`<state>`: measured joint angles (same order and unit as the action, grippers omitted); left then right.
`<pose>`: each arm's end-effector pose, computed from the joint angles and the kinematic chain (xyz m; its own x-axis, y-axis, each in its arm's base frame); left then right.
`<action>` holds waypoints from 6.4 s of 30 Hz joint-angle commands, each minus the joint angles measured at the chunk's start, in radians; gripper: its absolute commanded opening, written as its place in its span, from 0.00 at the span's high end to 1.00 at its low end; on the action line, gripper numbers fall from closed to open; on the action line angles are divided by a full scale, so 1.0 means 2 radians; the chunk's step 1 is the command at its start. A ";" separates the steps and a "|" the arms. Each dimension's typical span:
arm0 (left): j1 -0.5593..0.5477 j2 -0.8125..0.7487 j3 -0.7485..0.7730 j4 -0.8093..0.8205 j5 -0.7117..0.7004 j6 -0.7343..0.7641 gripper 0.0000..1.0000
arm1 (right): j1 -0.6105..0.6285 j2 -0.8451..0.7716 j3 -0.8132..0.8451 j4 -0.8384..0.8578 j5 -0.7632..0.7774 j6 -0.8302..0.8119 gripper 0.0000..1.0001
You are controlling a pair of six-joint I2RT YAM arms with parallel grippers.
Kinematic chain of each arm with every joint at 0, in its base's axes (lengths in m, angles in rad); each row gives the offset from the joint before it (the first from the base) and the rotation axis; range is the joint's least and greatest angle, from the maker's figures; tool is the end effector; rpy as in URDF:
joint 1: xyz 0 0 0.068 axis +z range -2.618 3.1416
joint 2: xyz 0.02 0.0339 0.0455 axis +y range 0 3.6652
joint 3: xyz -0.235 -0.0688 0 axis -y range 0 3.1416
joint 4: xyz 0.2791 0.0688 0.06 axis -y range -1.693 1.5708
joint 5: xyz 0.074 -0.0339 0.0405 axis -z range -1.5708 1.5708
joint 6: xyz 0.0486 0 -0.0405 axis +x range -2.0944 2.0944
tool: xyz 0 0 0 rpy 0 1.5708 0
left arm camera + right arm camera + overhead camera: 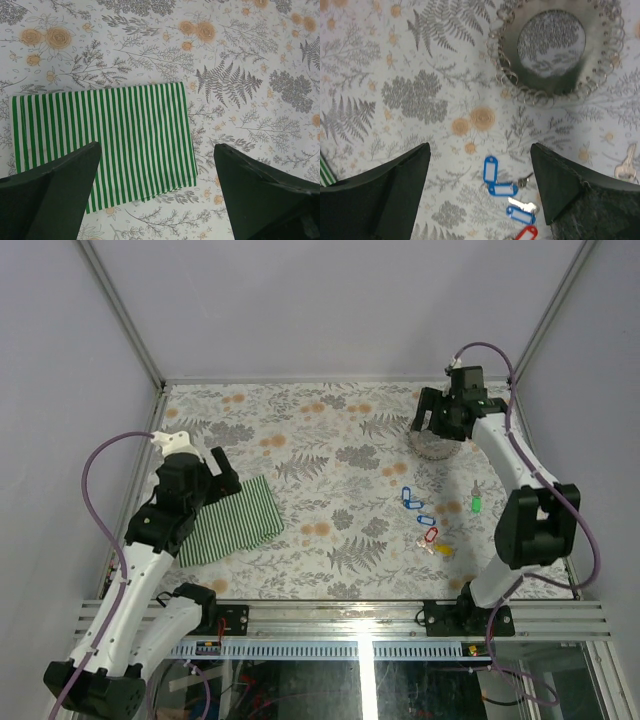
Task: Put the keys on the keyring
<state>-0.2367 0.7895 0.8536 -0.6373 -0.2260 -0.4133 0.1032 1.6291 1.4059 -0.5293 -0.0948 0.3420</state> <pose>0.2273 -0.0436 0.2923 -0.5011 -0.2818 -0.8182 -0.1701 0.9591 -0.2261 0.4058 0.0467 0.2612 -0.6979 0.2634 -0.6660 0.0666 0.9498 0.3058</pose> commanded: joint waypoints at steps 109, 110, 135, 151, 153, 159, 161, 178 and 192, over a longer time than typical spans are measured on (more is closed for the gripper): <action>-0.050 0.040 -0.004 0.020 0.009 0.000 0.00 | 0.338 -0.093 -0.215 0.008 0.024 0.016 0.86; -0.050 0.036 -0.005 0.021 0.008 0.000 0.00 | 0.338 -0.112 -0.230 0.009 0.026 0.019 0.76; -0.049 0.010 0.002 -0.007 0.027 -0.028 0.00 | 0.339 -0.317 -0.292 0.004 0.104 0.128 0.41; -0.063 -0.017 -0.031 0.027 0.047 -0.020 0.00 | 0.249 -0.133 -0.238 0.132 0.064 0.125 0.54; -0.068 -0.031 -0.036 0.028 0.037 -0.023 0.00 | 0.235 -0.107 -0.226 0.134 0.052 0.132 0.57; -0.078 -0.028 -0.036 0.027 0.034 -0.025 0.00 | 0.231 -0.038 -0.180 0.124 0.045 0.130 0.60; -0.081 -0.020 -0.033 0.026 0.039 -0.024 0.00 | 0.231 -0.023 -0.176 0.128 0.035 0.133 0.60; -0.082 0.010 -0.032 0.028 0.043 -0.022 0.00 | 0.231 0.054 -0.147 0.122 0.051 0.125 0.63; -0.082 0.019 -0.032 0.027 0.040 -0.023 0.00 | 0.231 0.079 -0.139 0.123 0.056 0.118 0.65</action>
<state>-0.3939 0.8261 0.7879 -0.6277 -0.1455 -0.4698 0.5674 1.7527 1.0813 -0.3012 -0.0071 0.5930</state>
